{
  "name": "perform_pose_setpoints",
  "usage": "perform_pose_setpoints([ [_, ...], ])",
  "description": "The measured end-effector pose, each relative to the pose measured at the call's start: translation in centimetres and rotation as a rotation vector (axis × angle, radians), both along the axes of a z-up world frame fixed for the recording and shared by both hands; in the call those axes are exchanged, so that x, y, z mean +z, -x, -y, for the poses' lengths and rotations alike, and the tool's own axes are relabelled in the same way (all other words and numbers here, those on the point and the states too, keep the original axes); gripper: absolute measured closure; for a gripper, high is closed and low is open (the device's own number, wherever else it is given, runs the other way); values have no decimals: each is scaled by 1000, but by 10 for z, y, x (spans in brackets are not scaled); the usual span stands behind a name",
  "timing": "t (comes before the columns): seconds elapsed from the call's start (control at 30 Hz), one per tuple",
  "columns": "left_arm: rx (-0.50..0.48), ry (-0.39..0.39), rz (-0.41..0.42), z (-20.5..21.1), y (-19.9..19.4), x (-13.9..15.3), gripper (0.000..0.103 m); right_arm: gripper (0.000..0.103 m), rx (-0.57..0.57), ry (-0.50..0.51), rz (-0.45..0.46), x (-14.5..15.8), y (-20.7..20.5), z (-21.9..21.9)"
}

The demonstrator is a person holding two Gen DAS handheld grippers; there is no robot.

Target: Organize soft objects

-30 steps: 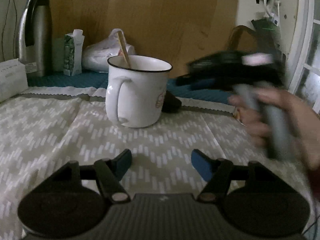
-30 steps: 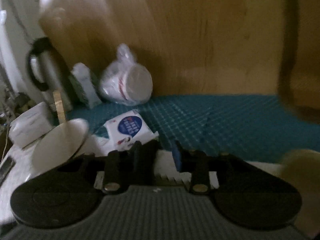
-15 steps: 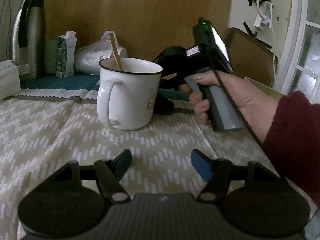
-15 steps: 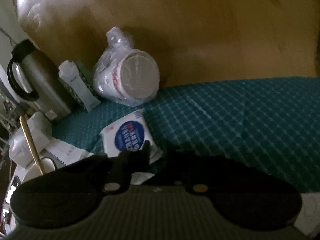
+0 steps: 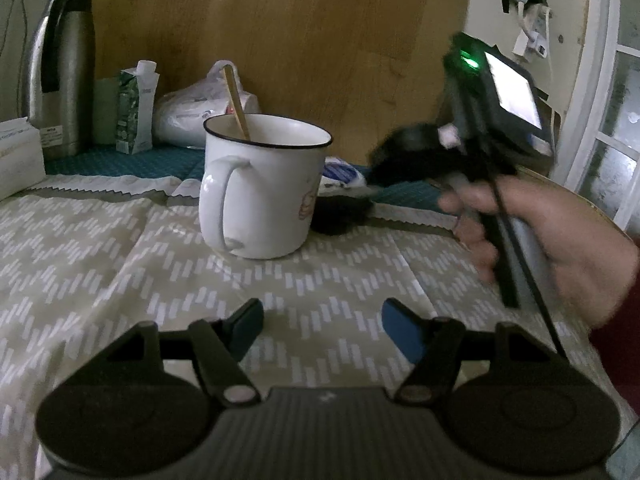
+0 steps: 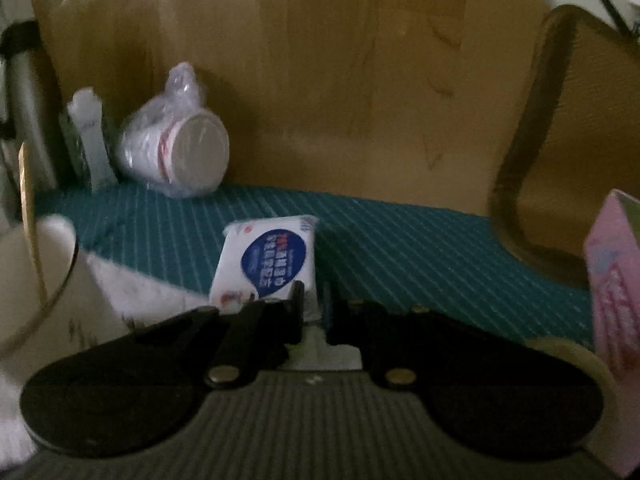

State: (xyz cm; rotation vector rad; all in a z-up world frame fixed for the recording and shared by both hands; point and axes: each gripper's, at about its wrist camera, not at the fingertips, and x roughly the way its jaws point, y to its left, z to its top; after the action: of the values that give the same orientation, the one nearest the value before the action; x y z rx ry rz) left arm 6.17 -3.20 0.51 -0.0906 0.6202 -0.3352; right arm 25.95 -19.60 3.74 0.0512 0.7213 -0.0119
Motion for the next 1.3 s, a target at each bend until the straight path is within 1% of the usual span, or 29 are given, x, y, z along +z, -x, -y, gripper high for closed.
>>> perform_pose_setpoints([
  [0.03, 3, 0, 0, 0, 0, 0, 36, 101, 6, 6, -4, -2, 8, -1],
  [0.17, 11, 8, -1, -4, -1, 1, 34, 101, 66, -27, -1, -10, 51, -1],
  [0.23, 18, 17, -2, -6, -2, 1, 34, 101, 88, -37, 41, -7, 65, -3],
  [0.3, 20, 26, -7, -9, -3, 0, 33, 96, 115, -68, 88, 1, 72, 0],
  [0.33, 21, 30, -9, -10, -4, 0, 32, 91, 122, -86, 94, 4, 69, 1],
  [0.37, 22, 34, -10, -11, -4, 0, 32, 80, 119, -108, 86, 5, 62, 2],
  [0.4, 24, 39, -9, -12, -4, 0, 32, 75, 96, -132, 79, 6, 53, 4],
  [0.43, 27, 41, -7, -12, -3, 1, 32, 73, 76, -157, 72, 5, 44, 6],
  [0.47, 28, 43, -4, -13, -3, 1, 31, 73, 62, -186, 61, 5, 35, 7],
  [0.53, 23, 43, 3, -14, -3, 1, 31, 73, 50, -276, 29, 0, 12, 11],
  [0.57, 20, 40, 5, -13, -2, 1, 31, 73, 50, -308, 7, -5, 0, 8],
  [0.6, 19, 37, 6, -12, -2, 1, 31, 73, 54, -319, -11, -8, -8, 2],
  [0.63, 18, 34, 7, -11, -1, 1, 31, 72, 62, -300, -27, -11, -15, -2],
  [0.7, 14, 35, 6, -10, -1, 1, 31, 73, 79, -202, -45, -12, -15, -15],
  [0.77, 13, 43, 0, -11, -2, 1, 31, 72, 119, -170, -75, -10, -6, -19],
  [0.8, 13, 49, -3, -12, -3, 1, 31, 72, 146, -157, -84, -11, 2, -16],
  [0.87, 14, 59, -9, -13, -4, 0, 30, 73, 200, -80, -78, -9, 28, -21],
  [0.93, 17, 65, -9, -13, -4, 0, 30, 72, 226, -61, -65, -6, 57, -20],
  [1.0, 16, 69, -5, -14, -3, 0, 28, 72, 238, -96, -50, -5, 92, -12],
  [1.07, 13, 71, 0, -14, -2, 1, 28, 73, 233, -158, -25, -5, 127, 0],
  [1.1, 12, 70, 0, -13, -2, 1, 28, 72, 213, -194, -3, -3, 141, 8],
  [1.13, 9, 69, -1, -13, -1, 0, 28, 71, 167, -230, 34, -1, 160, 19],
  [1.2, -20, 86, -16, -14, -2, 0, 28, 67, 80, -292, 99, 5, 189, 41],
  [1.23, -43, 104, -30, -15, -3, 0, 28, 61, 54, -325, 124, 6, 204, 50],
  [1.27, -64, 120, -44, -16, -4, 0, 28, 58, 46, -351, 136, 6, 217, 55],
  [1.3, -77, 129, -55, -16, -3, 1, 28, 57, 48, -365, 137, 5, 223, 55],
])
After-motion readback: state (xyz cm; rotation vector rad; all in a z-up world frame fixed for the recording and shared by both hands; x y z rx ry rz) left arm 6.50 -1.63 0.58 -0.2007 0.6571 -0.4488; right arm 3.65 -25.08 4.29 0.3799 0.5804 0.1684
